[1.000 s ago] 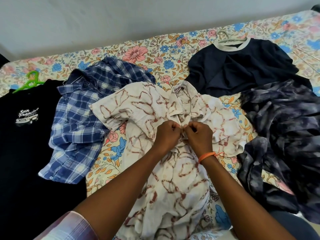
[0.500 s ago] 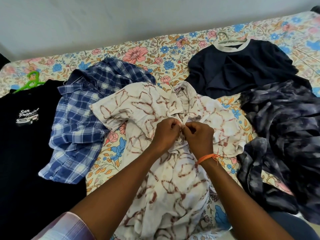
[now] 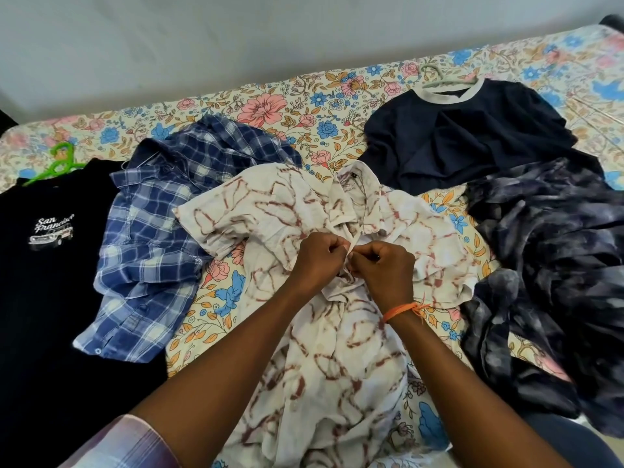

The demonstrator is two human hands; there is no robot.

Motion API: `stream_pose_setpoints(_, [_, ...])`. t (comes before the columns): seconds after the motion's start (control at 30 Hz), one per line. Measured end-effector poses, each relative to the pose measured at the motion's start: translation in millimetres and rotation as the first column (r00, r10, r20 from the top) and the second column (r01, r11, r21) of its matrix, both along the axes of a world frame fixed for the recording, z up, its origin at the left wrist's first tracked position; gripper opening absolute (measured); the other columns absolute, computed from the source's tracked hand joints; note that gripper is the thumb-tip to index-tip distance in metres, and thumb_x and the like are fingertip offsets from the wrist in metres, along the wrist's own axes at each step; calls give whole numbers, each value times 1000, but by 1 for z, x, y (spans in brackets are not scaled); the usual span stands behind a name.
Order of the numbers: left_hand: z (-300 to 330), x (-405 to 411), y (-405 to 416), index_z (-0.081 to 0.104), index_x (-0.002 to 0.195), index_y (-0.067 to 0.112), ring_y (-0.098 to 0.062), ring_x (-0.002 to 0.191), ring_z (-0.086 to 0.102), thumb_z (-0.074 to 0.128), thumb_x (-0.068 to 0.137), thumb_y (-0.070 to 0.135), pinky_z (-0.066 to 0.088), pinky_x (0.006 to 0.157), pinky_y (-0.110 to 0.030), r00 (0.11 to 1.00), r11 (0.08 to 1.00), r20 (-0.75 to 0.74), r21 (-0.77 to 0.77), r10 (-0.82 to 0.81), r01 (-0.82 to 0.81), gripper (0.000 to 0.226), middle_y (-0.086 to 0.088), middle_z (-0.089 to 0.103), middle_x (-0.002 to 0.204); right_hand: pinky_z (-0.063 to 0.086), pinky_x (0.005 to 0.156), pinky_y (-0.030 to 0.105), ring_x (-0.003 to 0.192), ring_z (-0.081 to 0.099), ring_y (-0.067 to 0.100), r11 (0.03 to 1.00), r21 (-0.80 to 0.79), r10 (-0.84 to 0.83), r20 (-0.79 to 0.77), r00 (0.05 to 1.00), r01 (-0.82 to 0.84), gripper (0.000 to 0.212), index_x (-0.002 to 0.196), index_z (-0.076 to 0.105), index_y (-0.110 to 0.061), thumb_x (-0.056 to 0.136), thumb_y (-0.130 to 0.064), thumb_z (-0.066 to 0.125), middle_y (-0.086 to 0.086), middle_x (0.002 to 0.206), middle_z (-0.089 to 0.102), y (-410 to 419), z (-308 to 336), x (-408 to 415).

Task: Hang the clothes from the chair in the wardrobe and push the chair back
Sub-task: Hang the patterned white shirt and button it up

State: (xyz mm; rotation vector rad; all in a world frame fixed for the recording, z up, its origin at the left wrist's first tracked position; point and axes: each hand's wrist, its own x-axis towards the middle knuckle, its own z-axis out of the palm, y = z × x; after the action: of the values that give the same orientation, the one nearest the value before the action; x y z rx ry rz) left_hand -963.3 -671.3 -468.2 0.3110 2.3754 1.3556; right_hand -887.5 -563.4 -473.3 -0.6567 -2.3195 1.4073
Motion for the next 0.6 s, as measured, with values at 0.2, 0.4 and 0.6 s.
stream_pose_setpoints(0.2, [2, 6, 0, 75, 71, 6, -21, 60, 72, 63, 85, 11, 62, 65, -47, 996, 999, 93, 45, 11, -15, 19, -3, 71, 63, 49, 53, 27, 52, 58, 7, 987, 152, -54, -3, 999, 54, 12, 63, 73, -9, 74, -5, 76, 1, 58, 68, -3, -3, 0])
stream_pose_setpoints(0.4, [1, 5, -2, 76, 78, 0, -27, 61, 72, 69, 90, 12, 62, 65, -47, 987, 993, 159, 109, 34, -52, 18, -10, 71, 65, 55, 59, 31, 58, 64, 10, 994, 90, -59, 40, 997, 55, 6, 70, 76, -10, 76, -8, 76, 0, 64, 71, -1, -9, -2])
stream_pose_setpoints(0.6, [-4, 6, 8, 69, 77, 4, -16, 64, 63, 56, 95, 13, 52, 62, -28, 998, 994, -36, -102, -48, 44, 24, 0, 65, 68, 59, 66, 38, 63, 68, 11, 999, 6, -47, 74, 996, 47, 5, 74, 78, -12, 76, -8, 77, -2, 67, 72, 4, -13, -2])
